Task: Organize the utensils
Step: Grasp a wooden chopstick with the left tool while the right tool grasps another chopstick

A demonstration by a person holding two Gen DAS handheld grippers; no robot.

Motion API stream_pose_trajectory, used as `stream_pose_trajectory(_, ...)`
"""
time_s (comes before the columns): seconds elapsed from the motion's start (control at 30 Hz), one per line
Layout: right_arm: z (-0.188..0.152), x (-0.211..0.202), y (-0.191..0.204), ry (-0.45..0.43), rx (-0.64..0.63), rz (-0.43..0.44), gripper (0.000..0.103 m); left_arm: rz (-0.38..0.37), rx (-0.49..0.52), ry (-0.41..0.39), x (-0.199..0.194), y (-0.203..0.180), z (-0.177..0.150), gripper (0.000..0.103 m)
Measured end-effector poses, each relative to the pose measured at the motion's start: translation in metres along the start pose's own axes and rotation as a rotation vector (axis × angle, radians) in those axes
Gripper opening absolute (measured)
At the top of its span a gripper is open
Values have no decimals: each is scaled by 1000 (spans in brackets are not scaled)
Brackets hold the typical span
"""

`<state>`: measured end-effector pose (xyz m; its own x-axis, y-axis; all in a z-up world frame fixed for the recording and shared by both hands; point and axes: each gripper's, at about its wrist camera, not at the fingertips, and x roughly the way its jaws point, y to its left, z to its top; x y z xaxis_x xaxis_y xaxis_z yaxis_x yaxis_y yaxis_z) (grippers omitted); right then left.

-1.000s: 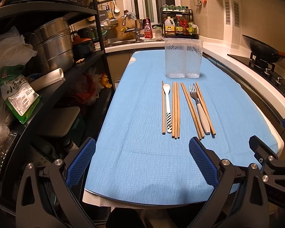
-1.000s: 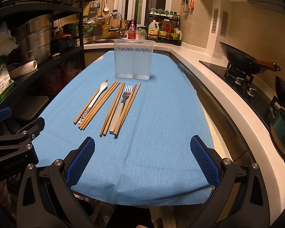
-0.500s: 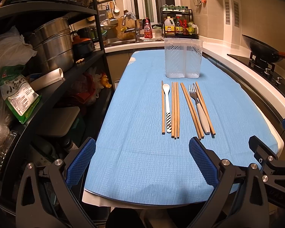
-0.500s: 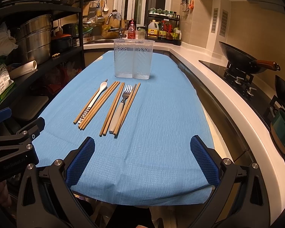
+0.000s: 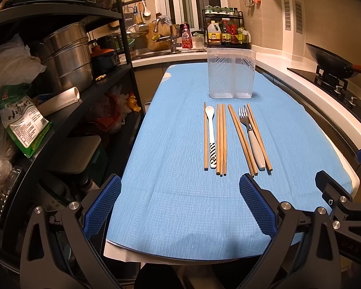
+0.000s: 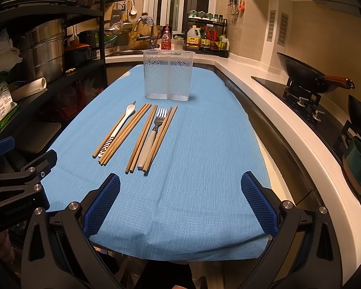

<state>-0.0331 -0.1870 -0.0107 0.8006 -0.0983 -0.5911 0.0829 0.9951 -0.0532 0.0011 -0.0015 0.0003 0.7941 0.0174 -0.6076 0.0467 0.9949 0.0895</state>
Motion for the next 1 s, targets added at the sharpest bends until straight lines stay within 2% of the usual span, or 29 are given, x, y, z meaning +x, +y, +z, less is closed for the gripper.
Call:
stream_pose_trajectory(0.37,0,4,-2,8,3,3,98,-21,-4,30,10,0,-4,96)
stream_pose_trajectory(0.7,6,34,-1,-2,1,15,98,-31,12,55,38,1,0,94)
stream_pose_trajectory(0.93,3,59,10,10,-26,82,97,-98,10,85,67,1,2,79)
stream_pose_trajectory(1.0,2,65,16,14,-47,94,86,-131,5,98,76,2,2,73)
